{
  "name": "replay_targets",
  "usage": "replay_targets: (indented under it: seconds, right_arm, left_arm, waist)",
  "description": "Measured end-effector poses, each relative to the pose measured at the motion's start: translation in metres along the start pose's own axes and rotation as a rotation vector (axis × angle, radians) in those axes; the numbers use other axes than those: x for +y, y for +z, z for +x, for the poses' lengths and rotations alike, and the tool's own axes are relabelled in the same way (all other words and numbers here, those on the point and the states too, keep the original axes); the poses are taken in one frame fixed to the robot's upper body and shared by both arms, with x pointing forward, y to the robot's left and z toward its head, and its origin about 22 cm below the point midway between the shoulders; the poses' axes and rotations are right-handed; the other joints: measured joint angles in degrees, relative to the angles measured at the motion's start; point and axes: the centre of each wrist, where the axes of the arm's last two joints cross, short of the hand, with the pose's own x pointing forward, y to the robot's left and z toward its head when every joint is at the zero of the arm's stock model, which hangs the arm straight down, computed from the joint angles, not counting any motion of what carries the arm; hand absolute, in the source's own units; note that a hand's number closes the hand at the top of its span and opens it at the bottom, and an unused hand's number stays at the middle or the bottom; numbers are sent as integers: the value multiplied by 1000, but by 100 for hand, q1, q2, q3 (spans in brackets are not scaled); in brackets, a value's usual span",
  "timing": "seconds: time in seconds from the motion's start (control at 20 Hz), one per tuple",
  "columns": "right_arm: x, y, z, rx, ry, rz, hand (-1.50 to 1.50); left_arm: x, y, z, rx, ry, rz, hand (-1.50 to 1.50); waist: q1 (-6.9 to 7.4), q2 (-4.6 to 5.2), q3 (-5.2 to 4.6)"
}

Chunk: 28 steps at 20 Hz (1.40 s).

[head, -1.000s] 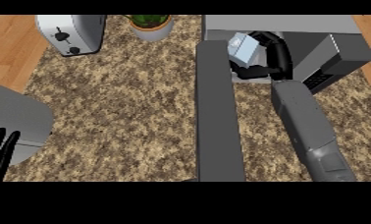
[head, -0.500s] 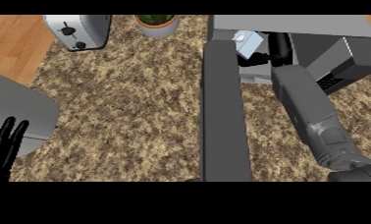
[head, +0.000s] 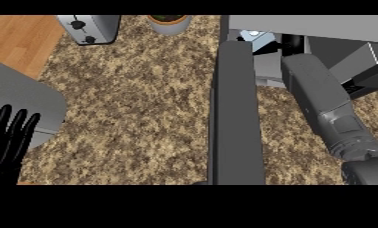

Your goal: Pick up the milk, place it into the microwave and close the microwave

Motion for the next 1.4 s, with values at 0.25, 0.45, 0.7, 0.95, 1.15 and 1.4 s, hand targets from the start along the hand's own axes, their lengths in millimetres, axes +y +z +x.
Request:
replay_targets:
  seconds: [0.25, 0.45, 0.7, 0.95, 1.15, 1.4]
  right_arm:
    - [-6, -5, 2, 39, 74, -141, 150]
    - [-12, -6, 0, 28, 236, -190, -150]
    - [-17, -10, 2, 22, 351, -225, -150]
    - [-15, -10, 2, 69, 377, -219, -150]
    - [-3, -9, 5, 106, 283, -168, -150]
    - [6, -5, 5, 126, 186, -120, -150]
  left_arm:
    - [-3, -5, -1, 4, -20, -18, -150]
    - [-4, -10, 0, 8, -47, -35, -150]
    - [-7, -17, -1, 9, -66, -54, -150]
    - [-13, -23, -3, 15, -72, -80, -150]
    - [-15, -26, -3, 9, -74, -90, -150]
    - [-20, -30, -6, 12, -74, -100, -150]
  waist:
    - [111, 73, 5]
    - [213, 140, -3]
    - [297, 187, -1]
    - [358, 222, 5]
    - [387, 223, 15]
    - [344, 209, 20]
